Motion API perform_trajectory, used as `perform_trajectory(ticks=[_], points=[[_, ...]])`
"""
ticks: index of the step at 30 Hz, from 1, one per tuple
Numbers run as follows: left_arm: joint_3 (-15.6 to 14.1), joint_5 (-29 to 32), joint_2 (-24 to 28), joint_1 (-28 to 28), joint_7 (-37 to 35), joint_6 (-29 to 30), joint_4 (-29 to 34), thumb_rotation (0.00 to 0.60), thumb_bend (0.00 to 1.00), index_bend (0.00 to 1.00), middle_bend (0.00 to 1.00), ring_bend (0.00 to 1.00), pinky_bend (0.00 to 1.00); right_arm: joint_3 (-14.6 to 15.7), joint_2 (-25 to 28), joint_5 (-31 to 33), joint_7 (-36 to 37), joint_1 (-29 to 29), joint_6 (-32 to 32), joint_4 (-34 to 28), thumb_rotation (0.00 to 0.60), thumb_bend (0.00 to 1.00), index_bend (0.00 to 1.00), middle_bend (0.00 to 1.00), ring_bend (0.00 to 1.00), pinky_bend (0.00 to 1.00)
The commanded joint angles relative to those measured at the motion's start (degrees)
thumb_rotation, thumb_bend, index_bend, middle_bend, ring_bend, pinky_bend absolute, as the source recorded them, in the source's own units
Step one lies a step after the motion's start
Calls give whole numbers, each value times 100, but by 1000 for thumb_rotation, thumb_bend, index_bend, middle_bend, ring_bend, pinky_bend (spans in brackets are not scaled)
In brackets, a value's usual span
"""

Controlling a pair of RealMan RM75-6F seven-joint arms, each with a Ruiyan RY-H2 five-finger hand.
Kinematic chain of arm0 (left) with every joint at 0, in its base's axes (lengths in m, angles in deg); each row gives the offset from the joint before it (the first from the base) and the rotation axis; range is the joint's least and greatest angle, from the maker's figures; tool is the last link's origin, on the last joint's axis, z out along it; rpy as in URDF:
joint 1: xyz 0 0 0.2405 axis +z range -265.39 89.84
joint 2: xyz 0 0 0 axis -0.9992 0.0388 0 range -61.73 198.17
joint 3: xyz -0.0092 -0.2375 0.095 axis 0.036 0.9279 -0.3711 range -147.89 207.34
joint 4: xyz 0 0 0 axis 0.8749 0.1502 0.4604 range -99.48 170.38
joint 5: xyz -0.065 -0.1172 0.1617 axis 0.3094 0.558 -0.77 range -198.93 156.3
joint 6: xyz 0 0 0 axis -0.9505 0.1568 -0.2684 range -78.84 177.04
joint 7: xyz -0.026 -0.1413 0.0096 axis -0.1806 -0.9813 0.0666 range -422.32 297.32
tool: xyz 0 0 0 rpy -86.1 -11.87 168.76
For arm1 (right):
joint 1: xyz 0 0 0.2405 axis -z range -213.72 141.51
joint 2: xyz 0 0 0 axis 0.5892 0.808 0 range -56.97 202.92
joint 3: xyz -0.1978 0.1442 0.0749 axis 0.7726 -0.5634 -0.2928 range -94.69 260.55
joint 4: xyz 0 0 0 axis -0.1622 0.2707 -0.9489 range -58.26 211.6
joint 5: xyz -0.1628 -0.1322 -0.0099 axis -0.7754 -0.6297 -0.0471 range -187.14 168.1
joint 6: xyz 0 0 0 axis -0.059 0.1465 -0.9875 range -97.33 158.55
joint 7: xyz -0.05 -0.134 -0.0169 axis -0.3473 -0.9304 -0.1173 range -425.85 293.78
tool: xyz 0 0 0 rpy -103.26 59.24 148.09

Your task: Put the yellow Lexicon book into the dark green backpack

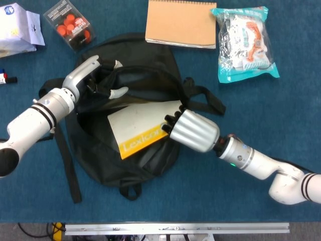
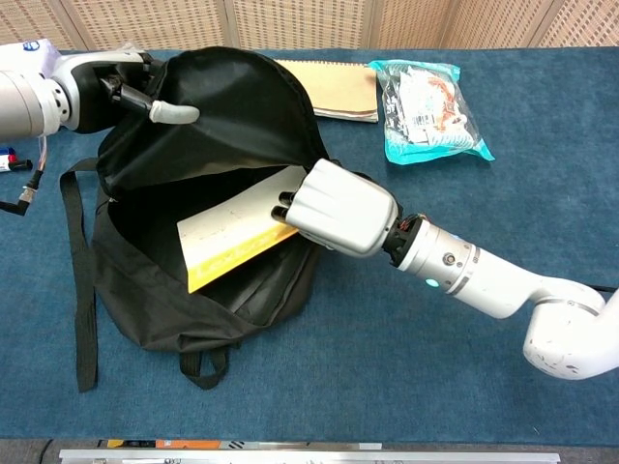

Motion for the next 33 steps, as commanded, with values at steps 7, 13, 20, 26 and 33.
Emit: perform_trajectory(ticks=[7,13,20,26,33], points=[[59,-83,54,38,-54,-57,40,600,313,599,649,629,620,-196,-304,127,-214,-177,-65,219,600,419,976,946,835,818],[71,-100,96,58,-78,-101,60,600,313,596,648,628,620,-335,-510,259,-274,-319,-166,425,600,419,976,944,835,818],[85,-108,129,81,-102,-138,74,600,313,594,644,628,620,-486,-714,489,-276,-435,-313,621,600,406,976,922,820,818],[96,-107,151,95,-98,-136,86,600,313,588,639,627,620,-541,-712,684,-267,-468,-464,461,600,357,881,829,722,762],[104,-88,171,98,-103,-163,83,600,312,562,623,608,599,-450,-524,765,-216,-402,-472,76,600,115,586,630,534,698]])
